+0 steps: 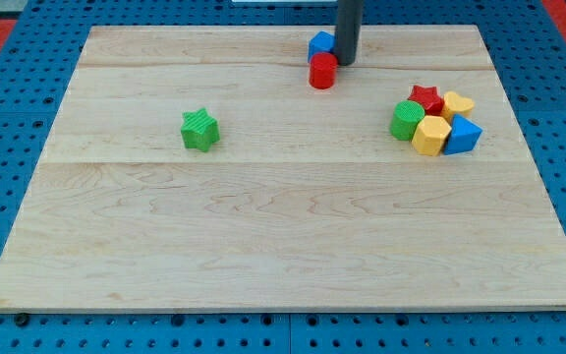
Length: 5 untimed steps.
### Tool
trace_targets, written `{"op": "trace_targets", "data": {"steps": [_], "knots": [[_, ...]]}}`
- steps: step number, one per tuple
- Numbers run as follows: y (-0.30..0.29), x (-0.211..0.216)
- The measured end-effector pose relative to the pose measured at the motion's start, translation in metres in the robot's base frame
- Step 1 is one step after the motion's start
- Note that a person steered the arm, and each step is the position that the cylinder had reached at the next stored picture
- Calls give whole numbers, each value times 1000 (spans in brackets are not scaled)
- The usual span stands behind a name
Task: Separate the red circle and blue cube
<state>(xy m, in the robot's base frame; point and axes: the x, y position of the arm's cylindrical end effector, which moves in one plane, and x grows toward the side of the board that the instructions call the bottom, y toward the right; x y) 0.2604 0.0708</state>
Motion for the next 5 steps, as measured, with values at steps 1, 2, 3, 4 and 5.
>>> {"op": "trace_targets", "data": {"steps": [1, 2, 3, 4, 5], "knots": [[-23, -2], [-32, -4], [-33, -1], [-41, 1], [-56, 4]]}}
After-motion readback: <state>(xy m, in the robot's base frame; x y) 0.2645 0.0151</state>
